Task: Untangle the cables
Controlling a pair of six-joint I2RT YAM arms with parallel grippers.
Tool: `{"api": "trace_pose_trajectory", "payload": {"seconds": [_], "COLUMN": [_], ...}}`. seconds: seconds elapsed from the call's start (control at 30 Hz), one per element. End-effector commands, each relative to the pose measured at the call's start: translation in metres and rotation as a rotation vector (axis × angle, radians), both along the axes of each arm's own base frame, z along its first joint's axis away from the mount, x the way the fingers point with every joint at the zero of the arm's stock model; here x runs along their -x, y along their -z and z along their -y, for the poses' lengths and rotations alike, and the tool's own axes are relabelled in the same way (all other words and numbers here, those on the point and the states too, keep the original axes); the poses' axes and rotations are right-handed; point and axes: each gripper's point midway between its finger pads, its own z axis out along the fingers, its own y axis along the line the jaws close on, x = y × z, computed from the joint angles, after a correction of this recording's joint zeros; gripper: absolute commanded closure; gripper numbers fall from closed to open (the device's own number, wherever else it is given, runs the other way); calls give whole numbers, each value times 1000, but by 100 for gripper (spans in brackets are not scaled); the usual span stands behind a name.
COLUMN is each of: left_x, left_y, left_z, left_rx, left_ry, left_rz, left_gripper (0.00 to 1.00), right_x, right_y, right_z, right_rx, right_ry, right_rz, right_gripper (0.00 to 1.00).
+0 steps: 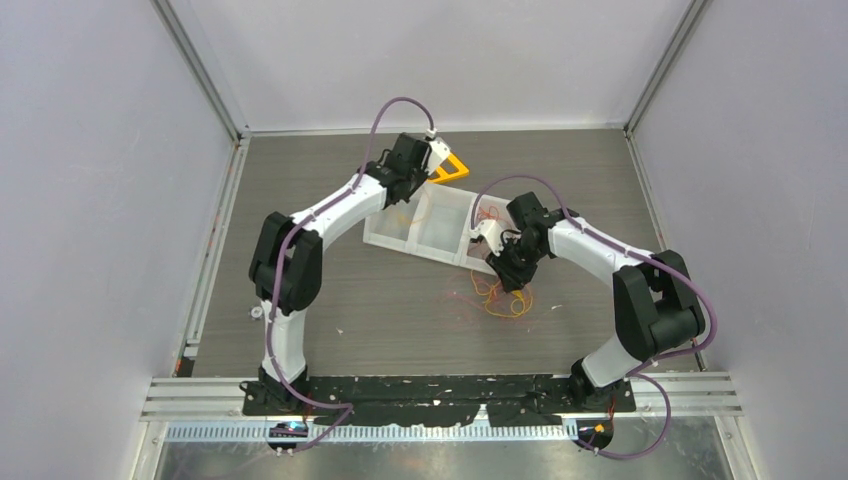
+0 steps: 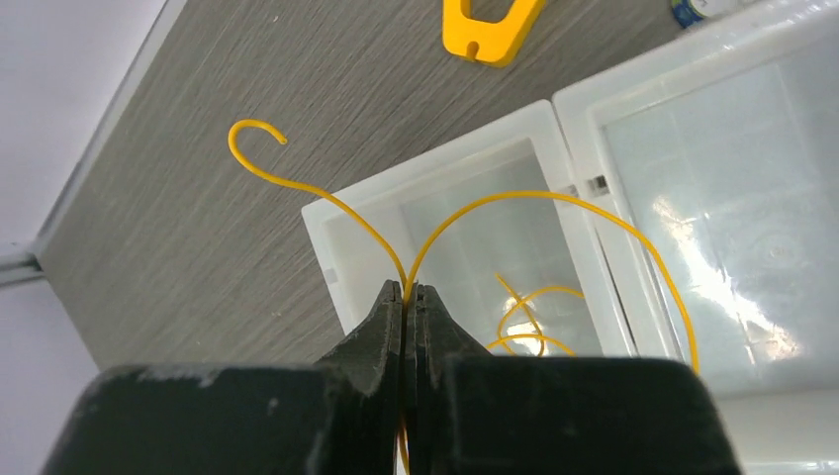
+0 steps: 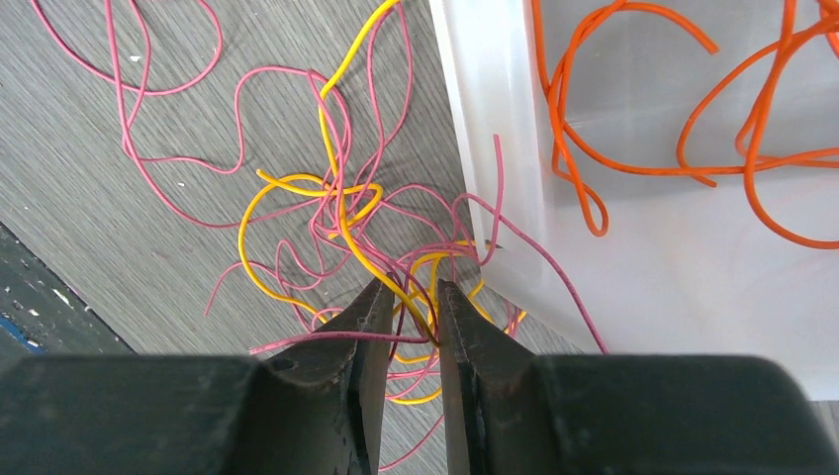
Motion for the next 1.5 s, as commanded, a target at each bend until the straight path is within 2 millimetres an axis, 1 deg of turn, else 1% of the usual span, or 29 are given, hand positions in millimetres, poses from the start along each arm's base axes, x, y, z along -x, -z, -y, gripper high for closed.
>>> {"api": "trace_pose_trajectory", "payload": {"seconds": [0.0, 0.1, 0.17, 0.4, 0.53, 0.57, 0.6, 0.67, 0.7, 0.8, 0.87, 0.9, 0.97, 1.07, 1.13, 1.17, 1.2, 1.23, 1.27, 1.37, 1.43, 1.47], "left_x": [-8, -22, -26, -20, -14, -12, -9, -2, 0, 4, 5, 7, 10, 22, 37, 44, 52, 60, 68, 96, 106, 110], "left_y": [5, 11, 12, 30, 41, 42, 38, 24, 15, -5, -15, -20, -37, -65, -79, -86, -88, -88, -85, -65, -51, -44], "left_z": [-13, -28, -30, -27, -20, -18, -14, -5, -2, 2, 0, -1, -2, -2, 3, 3, 3, 4, 5, 11, 15, 16], "left_rx": [89, 65, 39, 17, 32, 42, 62, 107, 123, 137, 135, 136, 176, 272, 332, 357, 381, 398, 404, 419, 434, 433], "left_ry": [-140, -204, -196, -188, -166, -160, -151, -115, -101, -77, -87, -86, -74, -19, 55, 80, 103, 124, 138, 193, 202, 201], "left_rz": [-69, -85, -81, -122, -181, -195, -205, -204, -183, -146, -158, -169, -168, -179, -203, -209, -229, -253, -283, -426, -494, -528], "left_gripper": [100, 100, 100, 100, 100, 97, 90, 82, 76, 54, 36, 30, 26, 19, 19, 21, 24, 24, 26, 39, 47, 47], "right_x": [-6, -6, -7, -8, -10, -10, -10, -9, -9, -8, -9, -9, -10, -10, -9, -9, -9, -9, -9, -8, -8, -7], "right_y": [-19, -20, -21, -22, -22, -22, -23, -22, -22, -22, -23, -23, -26, -28, -28, -28, -28, -28, -29, -29, -29, -29], "right_z": [-5, -5, -5, -7, -8, -9, -9, -8, -8, -9, -9, -9, -9, -10, -10, -10, -10, -9, -9, -10, -10, -11], "right_rx": [-46, -48, -49, -52, -56, -57, -57, -54, -52, -56, -57, -58, -59, -63, -64, -65, -65, -64, -64, -69, -72, -72], "right_ry": [-11, -10, -10, -5, 0, 0, 1, 1, 1, 3, 3, 4, 5, 4, 4, 4, 4, 5, 5, 5, 8, 8], "right_rz": [45, 45, 47, 41, 38, 35, 34, 32, 33, 27, 28, 27, 32, 34, 35, 34, 36, 37, 39, 38, 33, 31], "right_gripper": [71, 71, 71, 71, 71, 71, 71, 71, 71, 71, 71, 71, 71, 71, 71, 71, 70, 70, 70, 70, 70, 70]}}
